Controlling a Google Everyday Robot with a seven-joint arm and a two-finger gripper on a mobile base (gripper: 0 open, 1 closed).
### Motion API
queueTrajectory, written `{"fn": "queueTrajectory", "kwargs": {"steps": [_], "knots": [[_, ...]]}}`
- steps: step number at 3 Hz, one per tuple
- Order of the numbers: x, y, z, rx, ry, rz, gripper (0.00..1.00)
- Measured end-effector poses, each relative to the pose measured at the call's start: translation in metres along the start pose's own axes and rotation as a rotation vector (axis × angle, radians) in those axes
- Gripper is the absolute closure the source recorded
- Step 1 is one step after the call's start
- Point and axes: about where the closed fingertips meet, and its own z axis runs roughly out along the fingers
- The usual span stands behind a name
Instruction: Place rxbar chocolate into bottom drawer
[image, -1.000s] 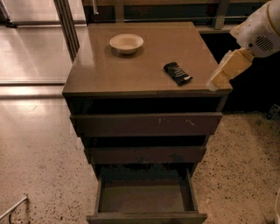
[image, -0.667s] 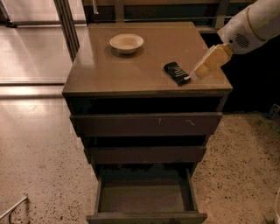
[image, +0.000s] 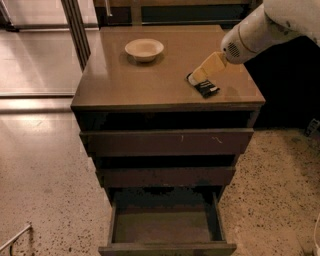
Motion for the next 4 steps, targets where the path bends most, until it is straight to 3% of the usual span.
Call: {"fn": "queueTrajectory", "kwargs": {"steps": [1, 2, 4], "knots": [[-0.003, 0.001, 0.003, 0.003, 0.005, 0.069, 0.00], [0.002, 0.003, 0.006, 0.015, 0.009, 0.069, 0.00], [0.013, 0.002, 0.042, 0.039, -0.004, 0.131, 0.00]]}}
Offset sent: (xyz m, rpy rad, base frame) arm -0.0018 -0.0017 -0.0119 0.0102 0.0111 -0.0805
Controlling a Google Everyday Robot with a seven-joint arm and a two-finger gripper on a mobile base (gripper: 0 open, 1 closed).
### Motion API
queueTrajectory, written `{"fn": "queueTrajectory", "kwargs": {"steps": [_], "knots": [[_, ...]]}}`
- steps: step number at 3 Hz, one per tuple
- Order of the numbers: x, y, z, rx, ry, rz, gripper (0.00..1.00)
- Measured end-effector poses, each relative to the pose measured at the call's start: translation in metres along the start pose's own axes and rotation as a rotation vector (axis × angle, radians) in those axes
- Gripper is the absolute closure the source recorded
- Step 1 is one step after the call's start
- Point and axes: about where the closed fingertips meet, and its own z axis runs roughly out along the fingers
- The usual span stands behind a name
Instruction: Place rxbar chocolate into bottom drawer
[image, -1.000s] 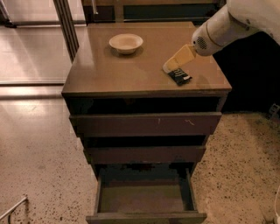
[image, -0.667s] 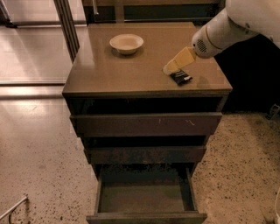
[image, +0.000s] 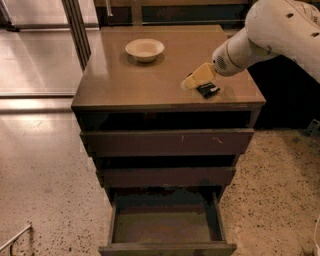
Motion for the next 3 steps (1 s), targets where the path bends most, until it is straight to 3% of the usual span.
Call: {"fn": "queueTrajectory", "kwargs": {"steps": [2, 3], "knots": [[-0.001, -0.004, 0.041, 0.018, 0.061, 0.072, 0.00], [0.003, -0.007, 0.059, 0.037, 0.092, 0.079, 0.00]]}}
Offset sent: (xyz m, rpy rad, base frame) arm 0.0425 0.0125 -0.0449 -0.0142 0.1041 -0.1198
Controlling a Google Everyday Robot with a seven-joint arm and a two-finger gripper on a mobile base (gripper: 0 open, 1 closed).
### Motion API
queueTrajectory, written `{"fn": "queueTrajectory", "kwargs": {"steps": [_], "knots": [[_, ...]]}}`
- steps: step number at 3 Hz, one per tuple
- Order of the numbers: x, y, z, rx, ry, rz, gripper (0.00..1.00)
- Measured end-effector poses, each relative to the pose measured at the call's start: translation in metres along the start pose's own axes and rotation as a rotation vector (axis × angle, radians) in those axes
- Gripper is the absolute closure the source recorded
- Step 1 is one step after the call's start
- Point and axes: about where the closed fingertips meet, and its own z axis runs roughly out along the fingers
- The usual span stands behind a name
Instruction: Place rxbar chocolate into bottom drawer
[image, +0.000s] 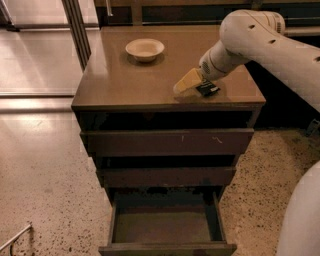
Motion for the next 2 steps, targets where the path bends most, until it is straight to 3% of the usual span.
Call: {"fn": "queueTrajectory", "kwargs": {"steps": [2], "knots": [[0.010, -0.012, 0.025, 0.014, 0.030, 0.026, 0.00]]}}
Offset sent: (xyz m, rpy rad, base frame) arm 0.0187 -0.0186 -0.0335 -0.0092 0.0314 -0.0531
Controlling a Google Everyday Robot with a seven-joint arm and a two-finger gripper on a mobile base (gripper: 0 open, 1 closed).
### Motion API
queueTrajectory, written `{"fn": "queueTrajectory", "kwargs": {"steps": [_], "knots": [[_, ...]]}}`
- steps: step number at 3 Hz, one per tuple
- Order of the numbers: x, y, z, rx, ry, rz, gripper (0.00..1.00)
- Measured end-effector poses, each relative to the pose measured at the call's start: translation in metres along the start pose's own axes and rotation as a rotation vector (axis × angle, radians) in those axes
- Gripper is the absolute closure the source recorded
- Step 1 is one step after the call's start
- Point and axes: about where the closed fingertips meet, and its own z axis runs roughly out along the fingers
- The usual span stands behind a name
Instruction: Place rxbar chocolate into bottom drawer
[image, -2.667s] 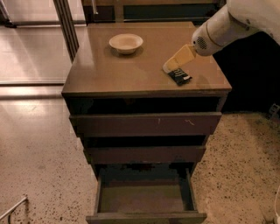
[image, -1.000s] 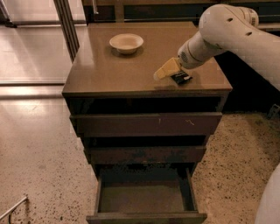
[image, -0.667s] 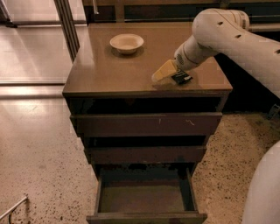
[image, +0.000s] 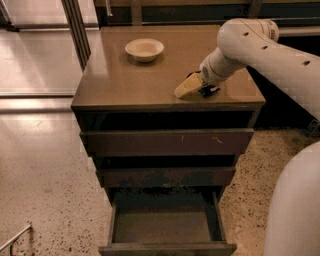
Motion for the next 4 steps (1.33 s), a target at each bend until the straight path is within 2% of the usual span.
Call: {"fn": "queueTrajectory", "kwargs": {"steps": [1, 4], "knots": [[0.006, -0.006, 0.007, -0.005, 0.023, 0.039, 0.19], [-0.007, -0.007, -0.012, -0.005, 0.023, 0.039, 0.88]]}}
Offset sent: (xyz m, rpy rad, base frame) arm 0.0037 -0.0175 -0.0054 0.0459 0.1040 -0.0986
